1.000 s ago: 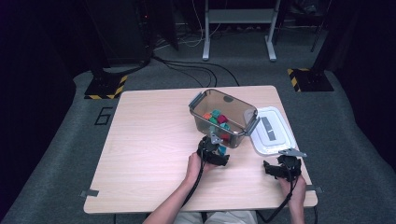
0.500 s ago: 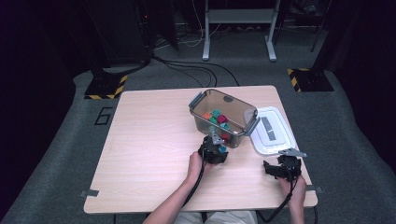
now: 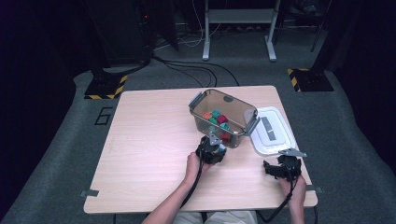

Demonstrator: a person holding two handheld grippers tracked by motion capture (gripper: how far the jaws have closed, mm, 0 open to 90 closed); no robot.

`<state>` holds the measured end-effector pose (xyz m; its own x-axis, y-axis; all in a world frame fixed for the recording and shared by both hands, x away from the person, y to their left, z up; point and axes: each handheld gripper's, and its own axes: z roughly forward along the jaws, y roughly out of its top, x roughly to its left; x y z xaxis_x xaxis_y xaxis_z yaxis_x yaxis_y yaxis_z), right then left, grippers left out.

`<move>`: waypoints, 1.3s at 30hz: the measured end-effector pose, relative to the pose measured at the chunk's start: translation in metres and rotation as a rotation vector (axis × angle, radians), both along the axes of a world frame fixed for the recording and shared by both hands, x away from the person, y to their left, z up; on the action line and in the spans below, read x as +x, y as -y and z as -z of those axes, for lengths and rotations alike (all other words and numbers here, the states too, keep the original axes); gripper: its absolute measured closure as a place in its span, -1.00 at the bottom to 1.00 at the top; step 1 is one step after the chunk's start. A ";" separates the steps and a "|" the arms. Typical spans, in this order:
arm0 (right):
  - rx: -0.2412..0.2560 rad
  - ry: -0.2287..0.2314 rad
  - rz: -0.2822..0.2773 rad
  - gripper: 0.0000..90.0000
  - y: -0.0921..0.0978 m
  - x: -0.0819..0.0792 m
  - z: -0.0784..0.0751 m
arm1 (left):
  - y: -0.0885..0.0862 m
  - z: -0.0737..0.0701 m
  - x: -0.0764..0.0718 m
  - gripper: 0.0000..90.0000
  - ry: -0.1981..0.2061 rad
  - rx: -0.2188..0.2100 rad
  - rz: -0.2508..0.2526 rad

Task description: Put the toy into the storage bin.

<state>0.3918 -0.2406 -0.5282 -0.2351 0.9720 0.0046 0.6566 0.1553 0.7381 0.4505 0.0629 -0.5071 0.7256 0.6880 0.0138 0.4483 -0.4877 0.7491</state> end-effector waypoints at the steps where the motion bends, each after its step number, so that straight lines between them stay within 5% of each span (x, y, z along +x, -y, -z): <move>1: 0.000 0.000 0.000 -0.75 0.000 0.000 0.000 | -0.001 -0.001 -0.001 0.30 0.000 -0.011 -0.004; 20: 0.001 0.000 0.000 -0.75 0.000 0.000 0.000 | -0.045 -0.024 -0.009 0.30 0.047 -0.013 -0.054; 39: 0.000 0.000 0.000 -0.75 0.000 0.000 0.000 | -0.077 -0.069 -0.006 0.30 0.122 -0.012 -0.115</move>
